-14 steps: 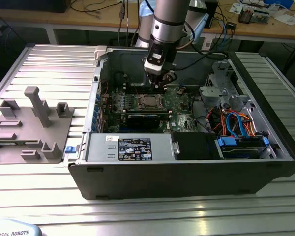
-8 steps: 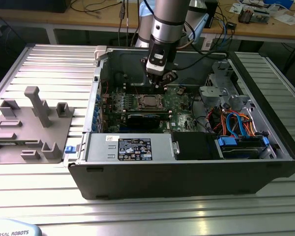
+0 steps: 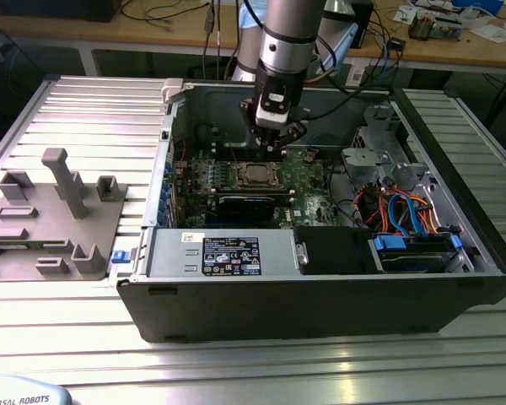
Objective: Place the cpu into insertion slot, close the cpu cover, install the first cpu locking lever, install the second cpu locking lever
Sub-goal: 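Install the first cpu locking lever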
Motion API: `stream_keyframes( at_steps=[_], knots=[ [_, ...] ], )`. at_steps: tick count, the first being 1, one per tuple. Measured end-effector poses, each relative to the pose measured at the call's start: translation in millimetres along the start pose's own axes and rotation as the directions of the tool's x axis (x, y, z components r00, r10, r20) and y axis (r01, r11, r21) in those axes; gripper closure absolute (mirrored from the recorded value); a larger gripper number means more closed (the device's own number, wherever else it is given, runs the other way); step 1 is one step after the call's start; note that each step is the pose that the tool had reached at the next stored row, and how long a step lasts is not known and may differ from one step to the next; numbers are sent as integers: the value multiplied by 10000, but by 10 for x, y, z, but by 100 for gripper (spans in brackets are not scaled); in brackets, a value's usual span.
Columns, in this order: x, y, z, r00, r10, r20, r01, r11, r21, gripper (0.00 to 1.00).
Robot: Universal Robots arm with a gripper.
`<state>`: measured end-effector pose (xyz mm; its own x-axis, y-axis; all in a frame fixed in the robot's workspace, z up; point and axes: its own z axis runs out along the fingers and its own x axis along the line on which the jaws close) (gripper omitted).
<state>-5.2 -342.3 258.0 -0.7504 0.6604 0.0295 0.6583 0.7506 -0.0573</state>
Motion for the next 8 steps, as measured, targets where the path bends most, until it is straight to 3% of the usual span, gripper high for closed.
stream_keyframes(
  at_steps=[8],
  knots=[
    [0, 0, 0, 9949, -1005, 56, 1005, 9949, 33, 89]
  ],
)
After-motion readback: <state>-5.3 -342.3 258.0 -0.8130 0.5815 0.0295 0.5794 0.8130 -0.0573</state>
